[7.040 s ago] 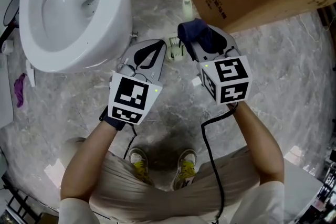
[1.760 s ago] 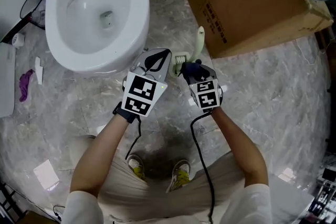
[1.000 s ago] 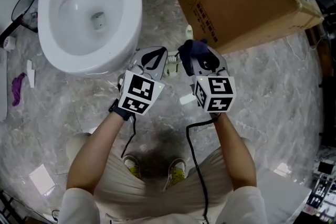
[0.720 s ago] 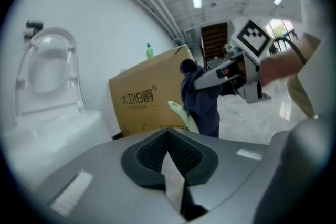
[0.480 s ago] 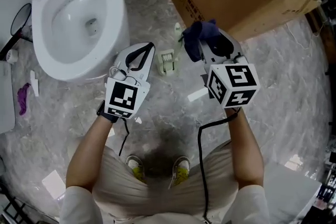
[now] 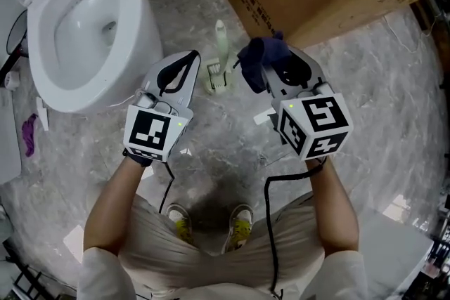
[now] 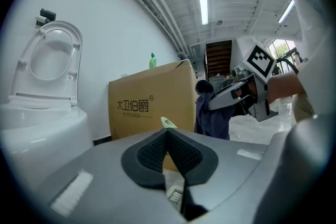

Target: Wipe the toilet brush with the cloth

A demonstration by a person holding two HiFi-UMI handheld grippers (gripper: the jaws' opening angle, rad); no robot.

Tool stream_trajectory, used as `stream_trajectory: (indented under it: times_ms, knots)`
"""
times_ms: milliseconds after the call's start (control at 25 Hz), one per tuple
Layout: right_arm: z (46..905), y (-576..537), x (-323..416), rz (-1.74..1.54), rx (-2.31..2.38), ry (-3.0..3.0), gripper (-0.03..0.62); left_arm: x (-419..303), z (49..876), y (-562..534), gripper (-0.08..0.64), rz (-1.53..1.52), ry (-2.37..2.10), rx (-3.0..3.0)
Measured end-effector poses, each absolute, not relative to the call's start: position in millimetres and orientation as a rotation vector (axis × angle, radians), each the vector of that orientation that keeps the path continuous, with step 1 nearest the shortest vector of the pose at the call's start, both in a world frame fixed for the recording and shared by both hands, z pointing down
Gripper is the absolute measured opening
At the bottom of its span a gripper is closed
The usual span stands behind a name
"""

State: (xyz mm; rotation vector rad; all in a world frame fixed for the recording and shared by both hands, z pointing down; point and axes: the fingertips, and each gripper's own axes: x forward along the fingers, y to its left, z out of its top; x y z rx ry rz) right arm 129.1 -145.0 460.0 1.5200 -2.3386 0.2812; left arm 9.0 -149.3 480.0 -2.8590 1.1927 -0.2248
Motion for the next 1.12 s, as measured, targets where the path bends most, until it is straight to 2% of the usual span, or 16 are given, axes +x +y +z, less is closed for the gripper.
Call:
stream_trajectory:
  times_ms: [160,320,560,800,1120]
  knots:
    - [459.1,-131.5,124.3,0.453,1.499,-2.389,0.133,15.3,470.7,-142.5,0.0,-0.213,1.129,-2.907]
    - [445.8,-124.3,126.0,0.403,1.545,-2.36,0.133,34.2,444.4,-137.9,0.002,-0.159,1.078,-2.962]
    - [444.4,-105.5,135.5,0.29,1.677,-2.181,0.132,47.1,436.9,-127.7,0.002,-0.355,1.11,-2.898]
    - [463.2,-77.7,129.9,0.492,1.803,-2.122,0.132,26.2,446.2,-90.3,0.002,-0.456,1.321,-2.903]
    - [350.4,-38.8,135.5,0.606,1.718,-2.067,0.132,12.3,320.4,-56.6,0.002,-0.494,1.401,-2.981]
